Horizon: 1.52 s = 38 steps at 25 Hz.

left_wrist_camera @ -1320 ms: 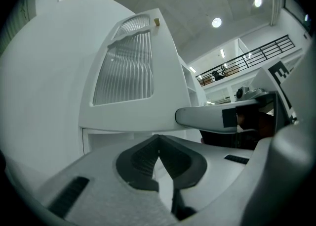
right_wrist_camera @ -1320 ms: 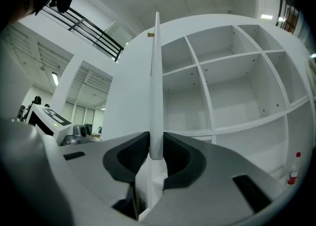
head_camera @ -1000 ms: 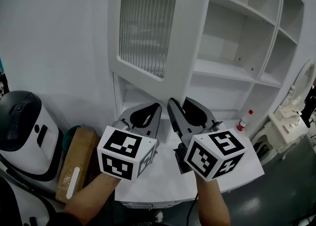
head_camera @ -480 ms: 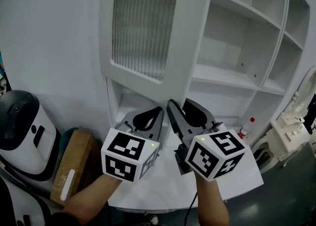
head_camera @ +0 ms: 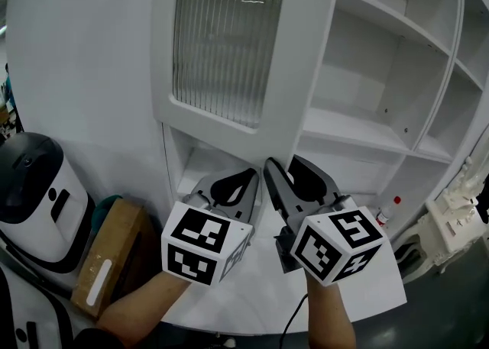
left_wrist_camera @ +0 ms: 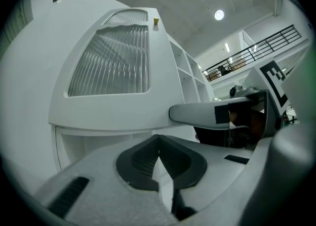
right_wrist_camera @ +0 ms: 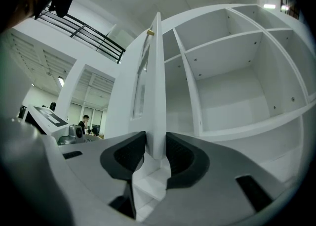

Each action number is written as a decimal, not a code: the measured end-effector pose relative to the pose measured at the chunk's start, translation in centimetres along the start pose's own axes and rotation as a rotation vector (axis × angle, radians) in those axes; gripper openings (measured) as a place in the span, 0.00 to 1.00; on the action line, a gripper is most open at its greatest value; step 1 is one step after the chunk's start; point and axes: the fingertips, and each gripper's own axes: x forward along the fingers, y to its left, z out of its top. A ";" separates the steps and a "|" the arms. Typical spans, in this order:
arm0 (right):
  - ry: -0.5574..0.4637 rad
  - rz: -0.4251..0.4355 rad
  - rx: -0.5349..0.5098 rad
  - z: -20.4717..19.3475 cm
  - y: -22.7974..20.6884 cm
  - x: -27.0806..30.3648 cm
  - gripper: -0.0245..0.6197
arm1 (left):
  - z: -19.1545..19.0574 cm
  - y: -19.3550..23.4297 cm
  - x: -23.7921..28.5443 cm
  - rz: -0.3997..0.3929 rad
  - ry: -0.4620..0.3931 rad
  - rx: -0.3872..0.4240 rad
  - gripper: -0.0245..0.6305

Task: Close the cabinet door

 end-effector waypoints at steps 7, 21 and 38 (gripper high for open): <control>0.005 0.009 -0.043 -0.1 -1.7 0.9 0.25 | 0.2 0.4 1.9 0.029 -0.003 -0.005 0.05; 0.020 0.009 -0.099 0.0 -4.7 2.8 0.29 | 0.6 1.2 5.0 0.109 -0.013 -0.026 0.05; 0.029 0.037 -0.078 -0.4 -7.6 5.3 0.32 | 0.1 2.0 6.9 0.184 0.008 -0.014 0.05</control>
